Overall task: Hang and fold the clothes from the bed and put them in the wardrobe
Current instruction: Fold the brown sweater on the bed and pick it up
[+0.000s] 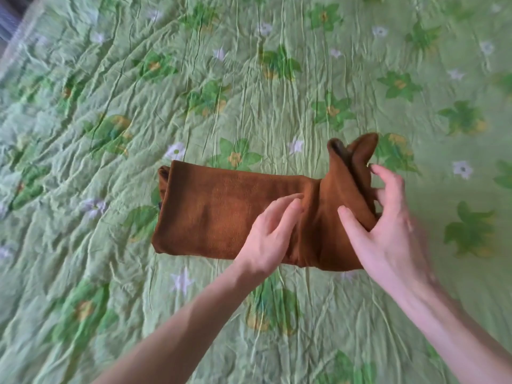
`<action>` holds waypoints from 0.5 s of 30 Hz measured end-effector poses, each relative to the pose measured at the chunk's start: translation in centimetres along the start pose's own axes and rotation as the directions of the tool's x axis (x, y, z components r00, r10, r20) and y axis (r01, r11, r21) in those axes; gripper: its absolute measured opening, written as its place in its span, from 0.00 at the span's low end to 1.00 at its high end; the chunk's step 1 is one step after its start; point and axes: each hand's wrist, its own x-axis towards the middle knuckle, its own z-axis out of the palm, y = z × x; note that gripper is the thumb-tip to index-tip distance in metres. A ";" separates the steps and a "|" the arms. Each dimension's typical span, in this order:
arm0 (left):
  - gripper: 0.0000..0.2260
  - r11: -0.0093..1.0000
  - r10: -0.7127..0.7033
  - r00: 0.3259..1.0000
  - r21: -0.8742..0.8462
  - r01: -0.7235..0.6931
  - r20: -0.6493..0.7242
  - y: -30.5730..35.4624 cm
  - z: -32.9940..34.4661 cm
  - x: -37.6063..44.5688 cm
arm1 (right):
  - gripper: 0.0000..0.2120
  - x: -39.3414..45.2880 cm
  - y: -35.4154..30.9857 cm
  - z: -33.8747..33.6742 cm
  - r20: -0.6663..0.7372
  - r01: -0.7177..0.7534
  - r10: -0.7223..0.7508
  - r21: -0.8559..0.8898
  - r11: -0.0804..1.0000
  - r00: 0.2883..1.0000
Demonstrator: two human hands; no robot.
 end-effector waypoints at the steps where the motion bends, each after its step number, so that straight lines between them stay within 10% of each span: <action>1: 0.20 0.985 -0.061 0.998 -0.160 0.062 0.012 1.3 -0.4 -0.3 | 0.33 -0.1 -1.6 0.7 0.010 0.058 -0.058 -0.021 0.998 0.998; 10: 0.15 0.941 -0.227 0.963 -0.286 0.179 -0.144 2.3 -10.7 -0.6 | 0.15 -2.1 -7.2 8.0 0.300 0.035 -0.250 0.575 0.817 0.921; 15: 0.13 0.947 -0.219 0.943 -0.288 0.142 -0.252 0.6 -15.2 -0.7 | 0.17 -1.8 -3.1 12.4 -0.021 0.401 -0.401 0.091 0.911 0.916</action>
